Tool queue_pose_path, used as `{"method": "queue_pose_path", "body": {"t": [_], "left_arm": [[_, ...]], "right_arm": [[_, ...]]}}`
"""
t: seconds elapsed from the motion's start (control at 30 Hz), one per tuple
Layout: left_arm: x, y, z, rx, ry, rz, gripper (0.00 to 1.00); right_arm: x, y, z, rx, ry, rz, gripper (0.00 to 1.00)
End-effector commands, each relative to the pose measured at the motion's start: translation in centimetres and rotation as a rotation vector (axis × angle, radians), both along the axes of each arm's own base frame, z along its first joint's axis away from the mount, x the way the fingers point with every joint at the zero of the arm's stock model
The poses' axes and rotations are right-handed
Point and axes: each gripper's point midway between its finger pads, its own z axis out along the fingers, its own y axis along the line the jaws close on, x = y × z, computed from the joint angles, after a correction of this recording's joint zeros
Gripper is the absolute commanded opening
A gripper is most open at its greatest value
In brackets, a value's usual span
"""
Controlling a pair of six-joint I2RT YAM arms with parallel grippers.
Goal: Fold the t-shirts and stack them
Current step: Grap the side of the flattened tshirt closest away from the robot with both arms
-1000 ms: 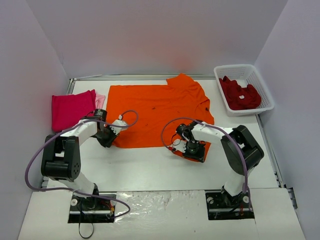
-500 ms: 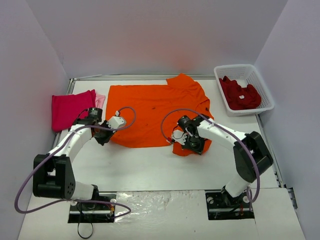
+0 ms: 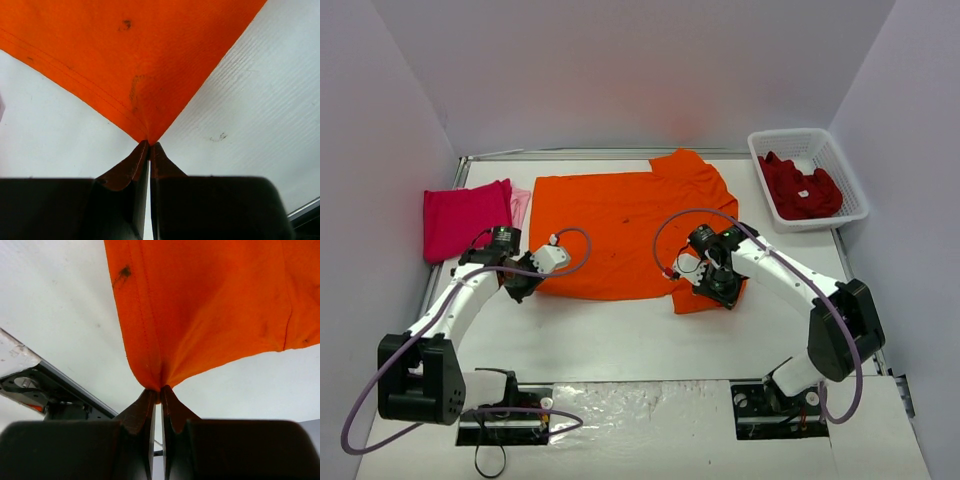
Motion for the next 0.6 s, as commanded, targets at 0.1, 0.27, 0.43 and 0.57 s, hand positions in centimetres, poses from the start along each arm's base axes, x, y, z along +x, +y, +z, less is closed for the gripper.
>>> {"method": "queue_pose_path", "body": {"t": [0.1, 0.27, 0.43, 0.57], "left_arm": [[-2.0, 0.5, 0.5, 0.032, -0.003, -0.055, 0.03], [-2.7, 0.4, 0.8, 0.024, -0.013, -0.080, 0.02], [-3.1, 0.2, 1.3, 0.014, -0.025, -0.090, 0.02], [-2.5, 0.0, 2.2, -0.001, -0.055, -0.078, 0.02]], "right_arm": [[-2.6, -0.8, 2.8, 0.011, 0.053, -0.026, 0.00], [-3.4, -0.8, 3.6, 0.029, 0.074, -0.028, 0.00], [-2.9, -0.8, 4.3, 0.024, 0.060, -0.017, 0.00], [-0.9, -0.7, 5.0, 0.014, 0.017, -0.014, 0.00]]}}
